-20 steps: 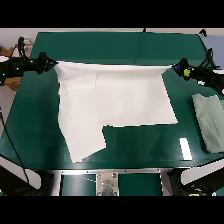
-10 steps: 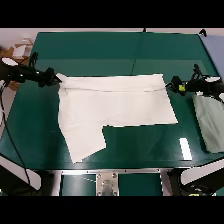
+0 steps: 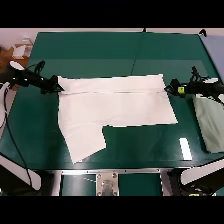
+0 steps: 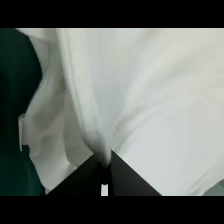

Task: Fold the shirts.

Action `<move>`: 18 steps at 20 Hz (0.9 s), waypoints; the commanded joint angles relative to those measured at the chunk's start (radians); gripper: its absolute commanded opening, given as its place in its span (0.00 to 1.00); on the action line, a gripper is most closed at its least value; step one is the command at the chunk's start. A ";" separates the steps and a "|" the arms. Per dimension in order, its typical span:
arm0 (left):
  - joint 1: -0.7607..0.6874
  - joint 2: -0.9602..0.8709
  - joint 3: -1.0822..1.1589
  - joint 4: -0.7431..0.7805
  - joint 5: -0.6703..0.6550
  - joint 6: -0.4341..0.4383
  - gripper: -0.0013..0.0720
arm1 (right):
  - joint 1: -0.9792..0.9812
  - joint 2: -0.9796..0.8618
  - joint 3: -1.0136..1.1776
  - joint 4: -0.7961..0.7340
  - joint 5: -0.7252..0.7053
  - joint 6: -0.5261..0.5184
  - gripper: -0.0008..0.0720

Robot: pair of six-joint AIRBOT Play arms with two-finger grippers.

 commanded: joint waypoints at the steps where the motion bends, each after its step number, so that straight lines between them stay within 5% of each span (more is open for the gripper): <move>1: -0.005 0.000 -0.006 -0.004 -0.109 -0.069 0.30 | -0.014 0.004 0.052 -0.002 0.109 0.011 0.23; 2: -0.005 0.000 -0.006 -0.003 -0.172 -0.092 0.76 | -0.024 0.009 0.072 -0.004 0.146 0.037 0.23; 3: -0.005 0.000 -0.006 -0.003 -0.228 -0.124 0.84 | -0.037 0.021 0.090 -0.006 0.177 0.045 0.22; 9: -0.005 0.073 -0.035 -0.040 -0.468 -0.153 0.84 | -0.137 0.182 0.062 -0.074 0.298 0.078 0.22; 13: -0.005 0.329 -0.096 0.056 -0.397 -0.101 0.67 | -0.211 0.378 -0.196 -0.076 0.292 0.034 0.22; 14: -0.005 0.416 -0.139 0.093 -0.357 -0.100 0.67 | -0.226 0.423 -0.266 -0.076 0.291 0.026 0.26; 15: -0.005 0.520 -0.212 0.124 -0.307 -0.101 0.68 | -0.243 0.468 -0.342 -0.076 0.288 0.026 0.40; 18: -0.005 0.856 -0.558 0.213 -0.136 -0.164 0.68 | -0.279 0.575 -0.547 -0.073 0.242 0.025 0.51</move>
